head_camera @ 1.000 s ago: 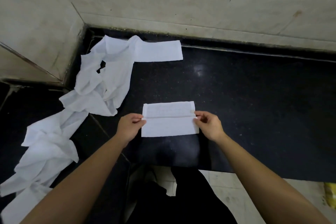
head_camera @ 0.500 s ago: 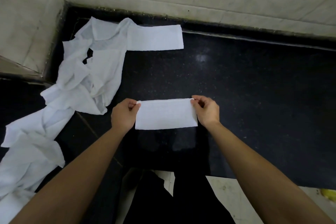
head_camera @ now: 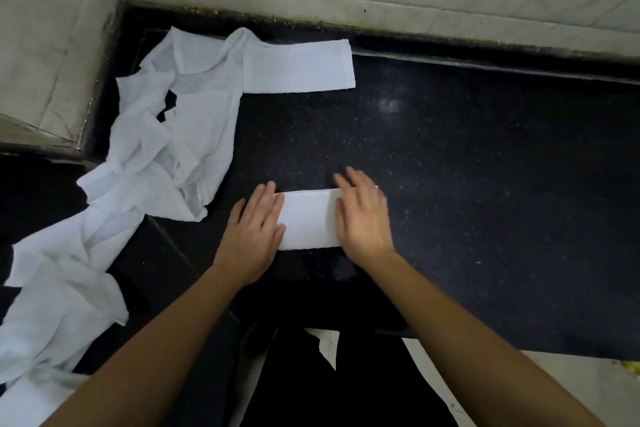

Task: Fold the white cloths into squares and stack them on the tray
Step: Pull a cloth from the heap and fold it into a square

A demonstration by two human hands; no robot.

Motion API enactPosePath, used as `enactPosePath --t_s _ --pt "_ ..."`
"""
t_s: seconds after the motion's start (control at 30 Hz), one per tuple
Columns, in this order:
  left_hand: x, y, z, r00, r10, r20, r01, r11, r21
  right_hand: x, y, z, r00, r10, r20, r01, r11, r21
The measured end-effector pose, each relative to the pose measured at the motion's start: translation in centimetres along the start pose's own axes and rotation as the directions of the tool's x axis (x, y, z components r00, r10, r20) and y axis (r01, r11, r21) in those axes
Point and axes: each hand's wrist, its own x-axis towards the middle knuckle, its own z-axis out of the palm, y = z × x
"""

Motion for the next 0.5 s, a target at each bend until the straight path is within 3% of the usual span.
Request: enactPosePath --t_s 0.1,0.2,0.33,0.5 --pt "-0.3 -0.6 0.8 0.989 -0.003 0.15 -0.005 0.998 0.056 0.3 -0.9 2.8 0.956 -0.134 0.26 0.186 0.965 -0.187" --pt "-0.3 -1.0 1.4 0.979 -0.025 0.2 0.014 0.998 0.056 0.5 0.6 3.3 0.914 -0.125 0.387 0.249 0.924 -0.29" --pt "-0.5 -1.0 1.6 0.976 -0.036 0.216 0.026 0.998 0.049 0.0 4.4 1.1 0.932 0.052 0.36 0.101 0.914 -0.394" --pt "-0.4 -1.0 1.4 0.972 -0.035 0.231 0.019 0.997 0.07 -0.8 6.4 -1.8 0.898 0.191 0.397 -0.044 0.935 -0.351"
